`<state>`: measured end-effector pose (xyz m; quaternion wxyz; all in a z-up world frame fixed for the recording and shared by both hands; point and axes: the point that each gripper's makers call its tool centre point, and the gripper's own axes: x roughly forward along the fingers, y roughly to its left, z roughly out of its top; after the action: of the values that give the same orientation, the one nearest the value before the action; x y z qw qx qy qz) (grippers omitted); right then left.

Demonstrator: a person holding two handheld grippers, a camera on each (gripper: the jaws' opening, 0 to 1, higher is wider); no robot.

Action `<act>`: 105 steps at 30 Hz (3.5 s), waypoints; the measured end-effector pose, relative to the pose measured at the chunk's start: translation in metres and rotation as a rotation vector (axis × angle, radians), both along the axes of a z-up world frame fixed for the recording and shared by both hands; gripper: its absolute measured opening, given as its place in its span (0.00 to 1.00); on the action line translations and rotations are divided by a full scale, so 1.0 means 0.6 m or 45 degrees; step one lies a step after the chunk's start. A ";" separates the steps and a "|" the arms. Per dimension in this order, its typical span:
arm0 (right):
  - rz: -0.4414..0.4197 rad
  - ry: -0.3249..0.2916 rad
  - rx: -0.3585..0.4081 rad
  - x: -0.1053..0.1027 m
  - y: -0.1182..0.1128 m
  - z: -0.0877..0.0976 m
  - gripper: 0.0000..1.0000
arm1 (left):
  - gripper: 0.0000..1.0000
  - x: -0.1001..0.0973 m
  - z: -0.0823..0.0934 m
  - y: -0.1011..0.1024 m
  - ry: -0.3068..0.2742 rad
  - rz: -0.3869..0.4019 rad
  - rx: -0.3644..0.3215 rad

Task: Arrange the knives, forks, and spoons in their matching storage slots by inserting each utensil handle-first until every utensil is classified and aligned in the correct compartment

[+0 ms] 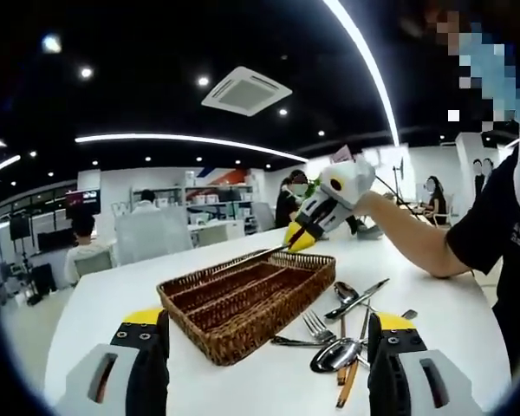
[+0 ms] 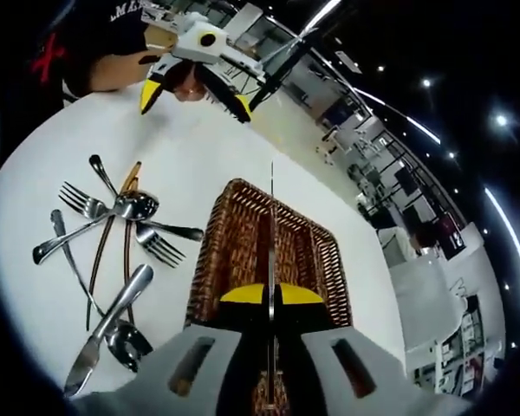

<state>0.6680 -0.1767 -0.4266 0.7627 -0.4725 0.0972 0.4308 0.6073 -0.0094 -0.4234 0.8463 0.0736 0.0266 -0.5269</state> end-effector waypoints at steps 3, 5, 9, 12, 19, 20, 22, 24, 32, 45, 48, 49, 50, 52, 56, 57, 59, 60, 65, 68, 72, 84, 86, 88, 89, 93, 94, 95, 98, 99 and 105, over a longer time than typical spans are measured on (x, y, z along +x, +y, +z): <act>0.002 -0.007 0.000 0.008 0.001 0.001 0.01 | 1.00 -0.001 -0.005 -0.003 -0.005 0.001 0.016; -0.006 -0.026 0.007 0.018 -0.003 0.003 0.01 | 1.00 -0.001 -0.006 -0.005 -0.005 0.000 0.020; -0.024 -0.032 0.020 0.027 -0.014 -0.001 0.01 | 1.00 0.000 -0.009 -0.004 -0.005 0.003 0.026; -0.033 -0.032 0.018 0.028 -0.015 -0.002 0.01 | 1.00 0.001 -0.008 -0.004 -0.007 0.005 0.022; -0.024 -0.044 0.012 0.025 -0.006 0.000 0.01 | 1.00 0.011 -0.021 -0.001 0.005 0.028 0.042; -0.023 -0.051 0.010 0.026 -0.005 0.001 0.01 | 1.00 0.012 -0.021 0.000 0.007 0.031 0.038; -0.022 -0.060 0.011 0.027 -0.004 0.002 0.01 | 1.00 0.013 -0.019 0.000 0.007 0.033 0.031; -0.024 -0.069 0.009 0.029 -0.003 0.003 0.01 | 1.00 0.013 -0.018 0.000 0.004 0.035 0.031; -0.023 -0.075 0.010 0.033 -0.001 -0.001 0.01 | 1.00 0.015 -0.017 0.001 -0.001 0.039 0.031; -0.035 -0.062 0.008 0.043 0.001 -0.019 0.01 | 1.00 0.014 -0.014 0.003 -0.008 0.042 0.026; -0.034 -0.057 0.010 0.044 0.000 -0.023 0.01 | 1.00 0.014 -0.014 0.003 -0.007 0.042 0.025; -0.036 -0.056 0.007 0.044 0.000 -0.025 0.01 | 1.00 0.014 -0.014 0.003 -0.007 0.043 0.026; -0.038 -0.055 0.005 0.045 -0.001 -0.026 0.01 | 1.00 0.014 -0.014 0.003 -0.008 0.043 0.027; -0.040 -0.053 0.003 0.046 -0.003 -0.029 0.01 | 1.00 0.013 -0.016 0.002 -0.008 0.041 0.031; -0.044 -0.050 0.003 0.049 -0.004 -0.033 0.01 | 1.00 0.013 -0.015 0.003 -0.013 0.044 0.034; -0.044 -0.049 0.002 0.049 -0.004 -0.034 0.01 | 1.00 0.013 -0.015 0.003 -0.013 0.045 0.031; -0.042 -0.050 0.002 0.049 -0.003 -0.035 0.01 | 1.00 0.013 -0.014 0.003 -0.011 0.045 0.029; -0.039 -0.047 0.003 0.049 -0.002 -0.036 0.01 | 1.00 0.013 -0.014 0.004 -0.011 0.046 0.030; -0.034 -0.035 -0.003 0.050 0.001 -0.045 0.01 | 1.00 0.014 -0.015 0.005 -0.007 0.049 0.033; -0.031 -0.020 -0.011 0.050 0.003 -0.055 0.01 | 1.00 0.014 -0.016 0.006 -0.006 0.051 0.035; -0.026 -0.001 -0.012 0.049 0.005 -0.063 0.01 | 1.00 0.014 -0.016 0.007 -0.007 0.052 0.035; -0.030 0.109 -0.038 0.055 0.003 -0.111 0.01 | 1.00 0.016 -0.018 0.008 -0.013 0.056 0.045; -0.041 0.123 -0.044 0.058 -0.001 -0.117 0.01 | 1.00 0.015 -0.015 0.008 -0.019 0.056 0.043; -0.047 0.136 -0.046 0.058 -0.004 -0.121 0.01 | 1.00 0.015 -0.013 0.009 -0.025 0.056 0.043; -0.051 0.143 -0.043 0.058 -0.004 -0.122 0.01 | 1.00 0.015 -0.013 0.010 -0.027 0.056 0.042; -0.100 0.175 -0.014 0.066 -0.009 -0.126 0.01 | 1.00 0.016 -0.012 0.010 -0.030 0.059 0.042; -0.108 0.178 -0.013 0.068 -0.010 -0.127 0.01 | 1.00 0.016 -0.012 0.010 -0.032 0.058 0.043; -0.109 0.185 -0.011 0.068 -0.010 -0.128 0.01 | 1.00 0.015 -0.012 0.010 -0.033 0.057 0.043; -0.098 0.198 -0.023 0.065 -0.008 -0.133 0.02 | 1.00 0.015 -0.012 0.009 -0.036 0.055 0.046; -0.092 0.201 -0.042 0.064 -0.007 -0.138 0.02 | 1.00 0.015 -0.012 0.009 -0.038 0.055 0.046; -0.089 0.275 -0.002 0.068 -0.004 -0.153 0.02 | 1.00 0.017 -0.012 0.010 -0.040 0.058 0.047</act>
<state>0.7087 -0.1793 -0.5185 0.7619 -0.4202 0.1956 0.4524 0.6178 -0.0032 -0.4307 0.8569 0.0969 0.0248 -0.5057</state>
